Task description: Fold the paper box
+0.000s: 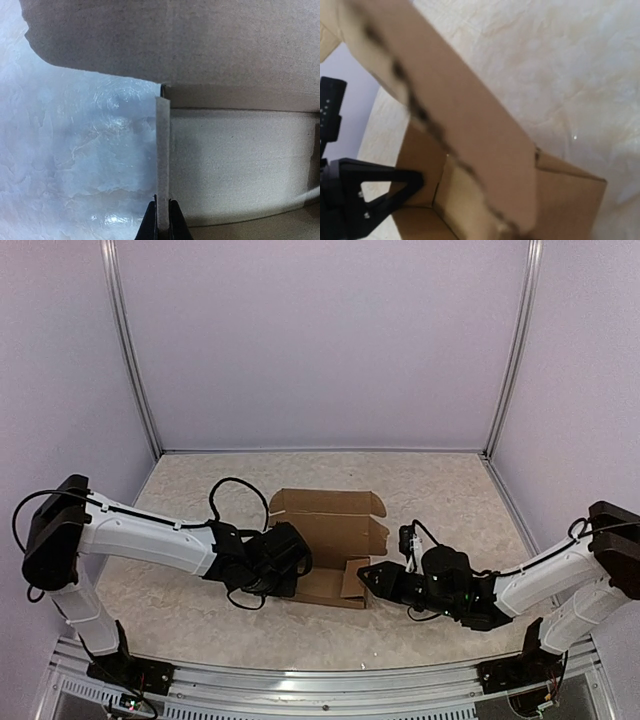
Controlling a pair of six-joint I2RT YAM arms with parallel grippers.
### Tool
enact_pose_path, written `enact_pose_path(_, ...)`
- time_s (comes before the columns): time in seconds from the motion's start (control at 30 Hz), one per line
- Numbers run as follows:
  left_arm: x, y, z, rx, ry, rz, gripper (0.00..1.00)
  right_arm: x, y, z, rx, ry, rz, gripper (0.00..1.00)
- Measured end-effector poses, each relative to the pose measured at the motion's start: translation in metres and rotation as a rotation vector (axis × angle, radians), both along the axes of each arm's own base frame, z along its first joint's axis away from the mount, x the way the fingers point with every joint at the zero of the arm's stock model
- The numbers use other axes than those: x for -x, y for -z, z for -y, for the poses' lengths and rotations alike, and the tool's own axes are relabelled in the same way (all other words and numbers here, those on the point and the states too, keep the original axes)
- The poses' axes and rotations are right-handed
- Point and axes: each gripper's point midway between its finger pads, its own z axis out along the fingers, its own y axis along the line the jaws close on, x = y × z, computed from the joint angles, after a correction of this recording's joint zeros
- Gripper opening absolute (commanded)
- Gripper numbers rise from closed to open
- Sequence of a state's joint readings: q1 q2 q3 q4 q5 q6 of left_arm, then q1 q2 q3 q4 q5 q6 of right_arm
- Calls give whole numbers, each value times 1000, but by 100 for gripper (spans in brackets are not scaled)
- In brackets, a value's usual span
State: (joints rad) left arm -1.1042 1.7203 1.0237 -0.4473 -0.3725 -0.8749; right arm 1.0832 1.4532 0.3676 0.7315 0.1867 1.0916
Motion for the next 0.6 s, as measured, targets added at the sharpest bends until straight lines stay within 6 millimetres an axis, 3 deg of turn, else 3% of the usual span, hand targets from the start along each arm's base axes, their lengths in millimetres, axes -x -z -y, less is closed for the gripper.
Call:
enact_pose_path(0.5, 1, 0, -4, -39, -23, 17, 0, -2, 16, -9, 266, 34, 22, 39)
enact_pose_path(0.6, 3, -1, -4, -45, -27, 18, 6, -2, 23, -9, 332, 50, 23, 35)
